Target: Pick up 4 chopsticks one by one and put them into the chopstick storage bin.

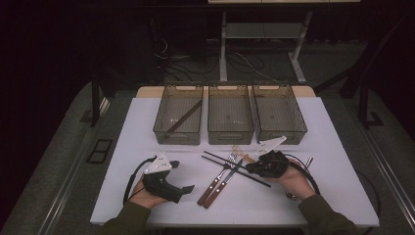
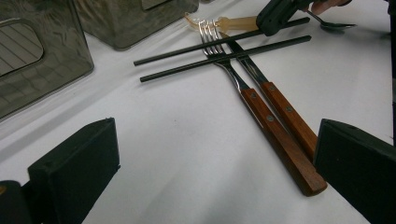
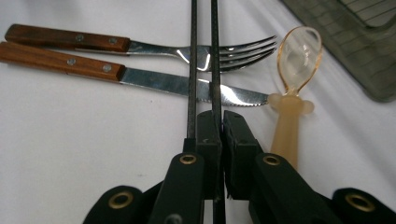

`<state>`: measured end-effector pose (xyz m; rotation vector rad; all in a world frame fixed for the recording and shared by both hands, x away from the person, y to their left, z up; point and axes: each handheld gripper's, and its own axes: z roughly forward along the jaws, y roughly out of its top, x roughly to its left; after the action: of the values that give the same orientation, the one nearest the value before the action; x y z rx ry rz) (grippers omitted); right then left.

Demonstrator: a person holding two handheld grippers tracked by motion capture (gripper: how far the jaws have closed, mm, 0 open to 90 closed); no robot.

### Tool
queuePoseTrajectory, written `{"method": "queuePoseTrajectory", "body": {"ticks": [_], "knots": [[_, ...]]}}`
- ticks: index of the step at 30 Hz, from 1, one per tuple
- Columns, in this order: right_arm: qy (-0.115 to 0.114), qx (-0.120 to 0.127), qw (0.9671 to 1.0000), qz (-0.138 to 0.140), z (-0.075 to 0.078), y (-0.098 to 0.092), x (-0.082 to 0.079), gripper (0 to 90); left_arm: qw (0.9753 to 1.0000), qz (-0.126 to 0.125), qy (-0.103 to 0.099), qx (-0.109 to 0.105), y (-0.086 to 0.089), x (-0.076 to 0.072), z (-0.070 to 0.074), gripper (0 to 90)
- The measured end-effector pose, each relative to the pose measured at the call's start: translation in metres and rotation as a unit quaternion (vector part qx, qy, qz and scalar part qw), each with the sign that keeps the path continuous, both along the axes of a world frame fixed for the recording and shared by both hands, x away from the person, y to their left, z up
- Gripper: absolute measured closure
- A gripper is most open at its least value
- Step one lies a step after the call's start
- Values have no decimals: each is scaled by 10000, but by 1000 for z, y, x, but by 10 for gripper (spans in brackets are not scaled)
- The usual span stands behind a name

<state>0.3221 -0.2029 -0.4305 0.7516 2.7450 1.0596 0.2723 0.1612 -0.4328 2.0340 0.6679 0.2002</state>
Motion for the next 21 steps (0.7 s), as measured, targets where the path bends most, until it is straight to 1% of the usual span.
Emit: {"method": "queuePoseTrajectory", "body": {"ticks": [12, 21], "knots": [[-101, 208, 9997, -128, 14, -9, 1, 858, 10000, -4, 2, -2, 0, 0, 0, 0], [-176, 326, 9992, -181, 28, -8, 4, 858, 10000, -3, 5, 15, 0, 0, 0, 0]]}}
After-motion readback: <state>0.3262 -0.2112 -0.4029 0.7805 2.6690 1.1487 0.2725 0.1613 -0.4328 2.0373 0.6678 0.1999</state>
